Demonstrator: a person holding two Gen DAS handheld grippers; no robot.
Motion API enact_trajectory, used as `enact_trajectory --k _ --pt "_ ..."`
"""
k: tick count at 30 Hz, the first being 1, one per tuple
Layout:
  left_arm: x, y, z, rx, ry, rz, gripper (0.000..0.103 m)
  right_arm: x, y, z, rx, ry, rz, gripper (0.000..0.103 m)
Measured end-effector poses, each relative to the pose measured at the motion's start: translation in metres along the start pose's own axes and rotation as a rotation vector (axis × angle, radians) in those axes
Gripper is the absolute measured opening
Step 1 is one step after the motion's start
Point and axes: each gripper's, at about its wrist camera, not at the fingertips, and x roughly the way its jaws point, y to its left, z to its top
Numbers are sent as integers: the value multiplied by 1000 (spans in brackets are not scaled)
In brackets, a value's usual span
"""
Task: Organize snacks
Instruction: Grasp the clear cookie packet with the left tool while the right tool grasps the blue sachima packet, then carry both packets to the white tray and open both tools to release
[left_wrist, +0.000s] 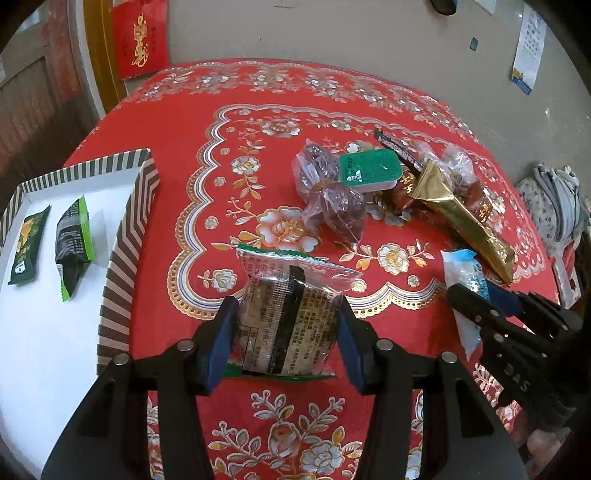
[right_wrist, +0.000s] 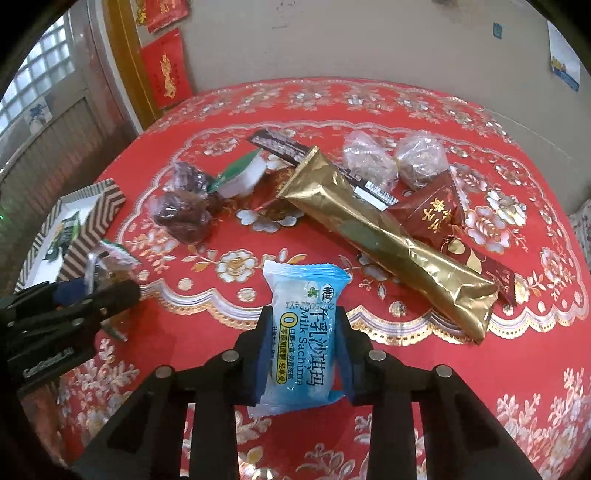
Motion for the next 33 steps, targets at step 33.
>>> enact_trajectory --k 33 --pt "-79 91 -8 -95 -142 83 50 -35 143 22 -208 -89 100 31"
